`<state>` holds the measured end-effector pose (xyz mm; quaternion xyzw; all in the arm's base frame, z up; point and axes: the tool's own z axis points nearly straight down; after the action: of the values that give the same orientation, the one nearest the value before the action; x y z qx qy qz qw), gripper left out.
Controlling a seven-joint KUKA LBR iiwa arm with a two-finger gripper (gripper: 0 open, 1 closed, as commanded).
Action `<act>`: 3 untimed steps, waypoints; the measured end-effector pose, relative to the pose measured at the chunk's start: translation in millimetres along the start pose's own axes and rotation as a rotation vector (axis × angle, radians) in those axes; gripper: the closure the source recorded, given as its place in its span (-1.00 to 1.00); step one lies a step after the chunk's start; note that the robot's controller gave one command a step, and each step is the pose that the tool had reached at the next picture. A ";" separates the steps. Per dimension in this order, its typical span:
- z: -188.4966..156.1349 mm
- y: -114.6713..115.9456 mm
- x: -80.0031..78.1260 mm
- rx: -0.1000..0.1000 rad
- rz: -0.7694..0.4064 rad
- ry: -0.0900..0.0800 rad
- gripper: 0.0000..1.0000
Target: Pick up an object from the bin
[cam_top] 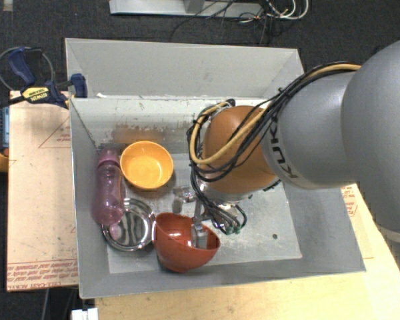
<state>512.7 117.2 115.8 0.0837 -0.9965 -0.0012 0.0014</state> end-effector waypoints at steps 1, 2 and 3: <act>-34.2 5.7 9.4 -0.001 0.192 -0.009 -1.00; 29.5 -15.3 14.2 0.000 0.033 0.002 -1.00; 37.5 5.8 5.6 0.000 -0.037 -0.015 -1.00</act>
Offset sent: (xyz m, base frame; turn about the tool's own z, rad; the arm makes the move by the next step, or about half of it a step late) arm -0.0117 -0.0169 -0.0277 0.0300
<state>506.1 122.1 78.3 0.1023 -0.9947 -0.0018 -0.0062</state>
